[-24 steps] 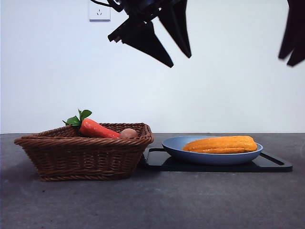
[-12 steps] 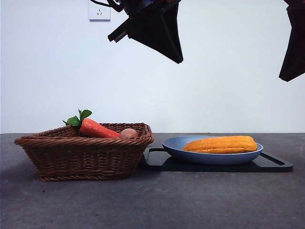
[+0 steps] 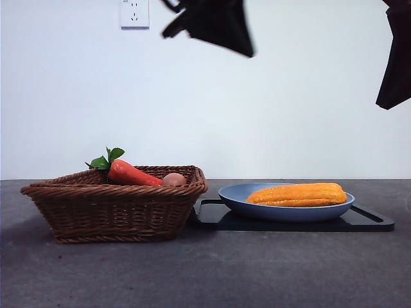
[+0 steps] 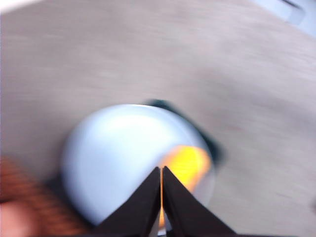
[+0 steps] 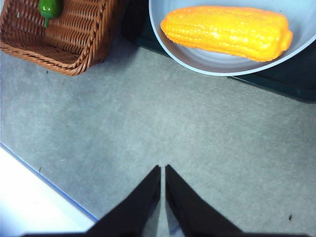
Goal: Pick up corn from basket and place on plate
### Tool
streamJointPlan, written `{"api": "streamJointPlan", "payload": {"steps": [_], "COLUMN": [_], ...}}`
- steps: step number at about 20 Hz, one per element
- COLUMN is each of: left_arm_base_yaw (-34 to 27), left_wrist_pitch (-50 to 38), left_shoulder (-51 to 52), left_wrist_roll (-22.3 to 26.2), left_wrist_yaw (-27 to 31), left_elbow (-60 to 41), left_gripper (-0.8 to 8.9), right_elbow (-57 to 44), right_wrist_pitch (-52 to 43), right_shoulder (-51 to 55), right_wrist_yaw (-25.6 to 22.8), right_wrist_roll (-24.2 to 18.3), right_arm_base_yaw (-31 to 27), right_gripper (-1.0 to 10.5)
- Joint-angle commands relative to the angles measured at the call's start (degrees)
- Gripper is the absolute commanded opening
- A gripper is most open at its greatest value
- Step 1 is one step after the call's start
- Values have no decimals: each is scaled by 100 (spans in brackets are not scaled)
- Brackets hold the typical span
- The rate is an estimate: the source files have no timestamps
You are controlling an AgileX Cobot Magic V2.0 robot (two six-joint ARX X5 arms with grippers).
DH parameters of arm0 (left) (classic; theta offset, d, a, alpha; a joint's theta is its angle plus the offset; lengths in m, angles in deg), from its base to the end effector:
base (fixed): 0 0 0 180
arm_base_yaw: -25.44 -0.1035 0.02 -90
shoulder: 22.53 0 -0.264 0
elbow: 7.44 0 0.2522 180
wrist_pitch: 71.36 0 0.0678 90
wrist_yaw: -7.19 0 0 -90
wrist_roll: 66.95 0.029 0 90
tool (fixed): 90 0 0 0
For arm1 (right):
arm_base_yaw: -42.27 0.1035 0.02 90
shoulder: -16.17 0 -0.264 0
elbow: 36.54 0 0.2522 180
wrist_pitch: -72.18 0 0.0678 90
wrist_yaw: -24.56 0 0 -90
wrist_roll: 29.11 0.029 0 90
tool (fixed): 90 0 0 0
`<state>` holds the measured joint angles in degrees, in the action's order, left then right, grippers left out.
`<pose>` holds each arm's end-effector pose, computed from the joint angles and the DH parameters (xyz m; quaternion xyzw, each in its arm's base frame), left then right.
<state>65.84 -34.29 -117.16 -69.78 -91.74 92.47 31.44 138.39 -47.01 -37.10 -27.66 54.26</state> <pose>0.2822 -0.2461 0.3390 0.0527 0.2734 -0.3947 0.8756 0.1897 0.0544 0.2783 0.0828 0.5091 0.2900 0.8061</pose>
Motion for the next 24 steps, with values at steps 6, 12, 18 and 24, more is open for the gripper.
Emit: {"api": "streamJointPlan", "payload": {"steps": [6,12,18,24], "left_arm_base_yaw": [-1609,-3353,-4240,-4374], "left_wrist_pitch": [-70,-1204,-1786,-1906], "left_shoulder": [2074,4760,6953,8140], "left_wrist_roll": [553,503,496,442], "left_wrist_yaw": [52,52,57,59], "left_elbow": [-737,-3464,-5952,-7434], "left_gripper": [8,8,8,8], "right_elbow": [52,52,52,52], "right_wrist_pitch": [-39,-42,-42,-44], "right_shoulder": [-39,-39,-39,-39], "right_wrist_yaw": [13,13,15,13], "right_wrist_roll": [-44,-44,-44,-44], "right_arm_base_yaw": [20,20,20,20], "right_gripper": [2,2,2,2]}}
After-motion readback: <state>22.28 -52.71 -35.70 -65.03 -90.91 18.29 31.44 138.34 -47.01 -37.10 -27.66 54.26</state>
